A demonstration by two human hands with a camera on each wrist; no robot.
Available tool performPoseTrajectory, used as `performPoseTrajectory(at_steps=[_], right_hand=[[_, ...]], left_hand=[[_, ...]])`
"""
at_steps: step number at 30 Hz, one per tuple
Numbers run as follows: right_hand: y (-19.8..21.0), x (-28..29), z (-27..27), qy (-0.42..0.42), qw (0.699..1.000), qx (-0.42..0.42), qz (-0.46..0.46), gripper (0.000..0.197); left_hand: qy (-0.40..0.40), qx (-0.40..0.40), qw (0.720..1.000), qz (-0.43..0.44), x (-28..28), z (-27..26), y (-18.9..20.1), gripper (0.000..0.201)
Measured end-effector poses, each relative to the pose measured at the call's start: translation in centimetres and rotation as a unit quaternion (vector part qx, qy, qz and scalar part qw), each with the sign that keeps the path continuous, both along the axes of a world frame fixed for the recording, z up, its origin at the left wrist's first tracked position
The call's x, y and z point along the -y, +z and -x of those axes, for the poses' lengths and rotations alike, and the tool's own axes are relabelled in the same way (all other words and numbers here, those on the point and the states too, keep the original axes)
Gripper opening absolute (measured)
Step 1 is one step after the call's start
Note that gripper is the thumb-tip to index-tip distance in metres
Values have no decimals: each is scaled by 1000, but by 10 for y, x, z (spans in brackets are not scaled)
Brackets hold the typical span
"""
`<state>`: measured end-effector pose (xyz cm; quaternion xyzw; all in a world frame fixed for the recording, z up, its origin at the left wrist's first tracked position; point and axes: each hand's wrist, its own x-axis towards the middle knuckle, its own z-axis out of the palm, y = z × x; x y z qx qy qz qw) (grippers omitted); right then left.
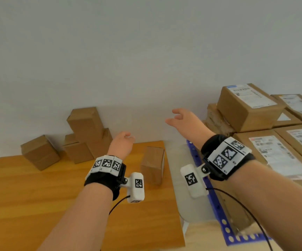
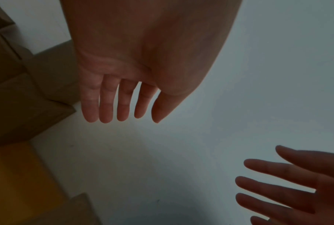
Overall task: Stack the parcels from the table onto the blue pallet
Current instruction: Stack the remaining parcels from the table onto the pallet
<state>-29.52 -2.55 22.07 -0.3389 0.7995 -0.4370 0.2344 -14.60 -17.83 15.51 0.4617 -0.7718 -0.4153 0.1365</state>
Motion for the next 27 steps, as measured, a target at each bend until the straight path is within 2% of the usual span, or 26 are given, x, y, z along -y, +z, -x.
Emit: performPoseTrajectory(at_steps=[7, 11, 16, 22, 27], right_hand=[[-95, 23, -9, -46, 994, 54, -84, 45], [-142, 30, -2, -58, 986, 74, -140, 51], [-187, 39, 12, -52, 976, 81, -196, 60], [-223, 57, 33, -6, 970, 94, -226, 69], [-235, 72, 40, 49, 973, 112, -198, 72]], left_hand=[[-57, 60, 996, -18, 3, -13, -64, 43], [-58, 74, 995, -28, -8, -8, -98, 43], [-14, 115, 991, -63, -17, -2, -139, 52], [11, 137, 985, -107, -13, 12, -165, 61], [0, 117, 985, -123, -10, 20, -181, 46]])
